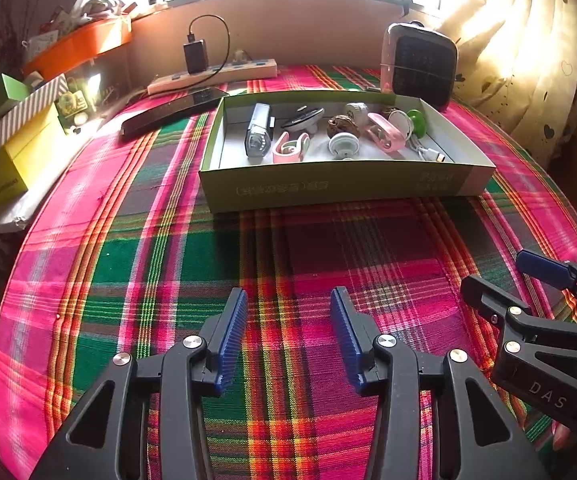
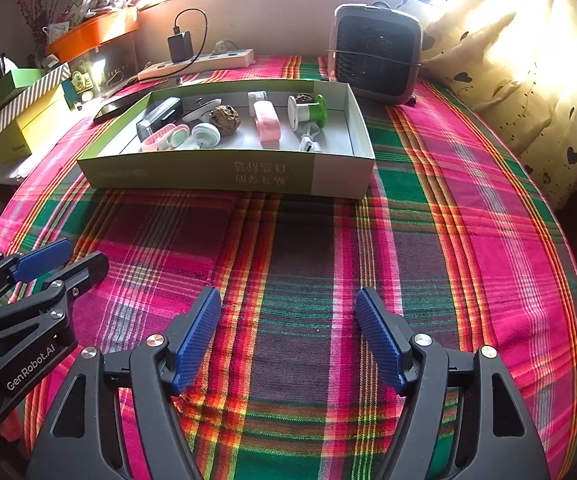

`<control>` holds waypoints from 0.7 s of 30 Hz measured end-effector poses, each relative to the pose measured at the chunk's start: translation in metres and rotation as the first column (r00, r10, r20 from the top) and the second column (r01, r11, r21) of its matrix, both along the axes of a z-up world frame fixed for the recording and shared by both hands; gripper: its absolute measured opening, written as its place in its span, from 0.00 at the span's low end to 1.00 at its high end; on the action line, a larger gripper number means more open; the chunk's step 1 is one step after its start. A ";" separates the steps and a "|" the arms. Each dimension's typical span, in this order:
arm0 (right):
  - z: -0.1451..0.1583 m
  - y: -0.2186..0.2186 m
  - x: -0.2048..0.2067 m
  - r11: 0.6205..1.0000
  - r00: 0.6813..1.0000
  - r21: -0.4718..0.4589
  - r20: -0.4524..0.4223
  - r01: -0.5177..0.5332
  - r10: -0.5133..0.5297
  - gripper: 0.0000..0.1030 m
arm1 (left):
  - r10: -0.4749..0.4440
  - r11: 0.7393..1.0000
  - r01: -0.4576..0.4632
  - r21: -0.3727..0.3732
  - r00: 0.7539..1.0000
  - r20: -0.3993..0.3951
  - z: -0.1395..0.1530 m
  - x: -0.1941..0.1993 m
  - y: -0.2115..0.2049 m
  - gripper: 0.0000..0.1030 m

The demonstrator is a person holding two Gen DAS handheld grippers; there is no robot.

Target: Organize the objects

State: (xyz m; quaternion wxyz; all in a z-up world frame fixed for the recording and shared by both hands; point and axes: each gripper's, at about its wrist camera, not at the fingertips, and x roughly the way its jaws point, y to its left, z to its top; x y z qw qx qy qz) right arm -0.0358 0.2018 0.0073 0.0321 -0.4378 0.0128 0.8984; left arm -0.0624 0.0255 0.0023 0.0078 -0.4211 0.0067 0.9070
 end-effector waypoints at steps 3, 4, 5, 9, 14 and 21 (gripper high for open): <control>0.000 0.000 0.000 1.000 1.000 0.000 0.000 0.001 -0.001 0.69 | 0.000 1.000 0.000 -0.002 1.000 0.000 0.000 0.000 0.000 0.41; 0.000 0.000 0.000 1.000 1.000 0.000 0.000 0.001 -0.001 0.69 | 0.000 1.000 0.000 -0.002 1.000 -0.001 0.000 0.000 0.000 0.41; 0.000 0.000 0.000 1.000 1.000 0.000 0.000 0.001 -0.001 0.69 | 0.000 1.000 0.000 0.000 1.000 0.000 0.000 0.000 -0.001 0.41; 0.000 0.000 0.000 1.000 1.000 0.000 0.000 0.001 -0.001 0.69 | 0.000 1.000 0.000 -0.002 1.000 -0.001 0.000 0.000 -0.001 0.41; 0.000 0.000 0.001 1.000 1.000 0.000 0.000 0.001 -0.001 0.69 | 0.000 1.000 0.000 -0.001 1.000 -0.001 0.000 0.000 -0.001 0.42; 0.000 0.000 0.001 1.000 1.000 0.000 0.000 0.001 -0.001 0.69 | -0.002 1.000 0.001 -0.003 1.000 -0.002 0.000 0.000 -0.001 0.42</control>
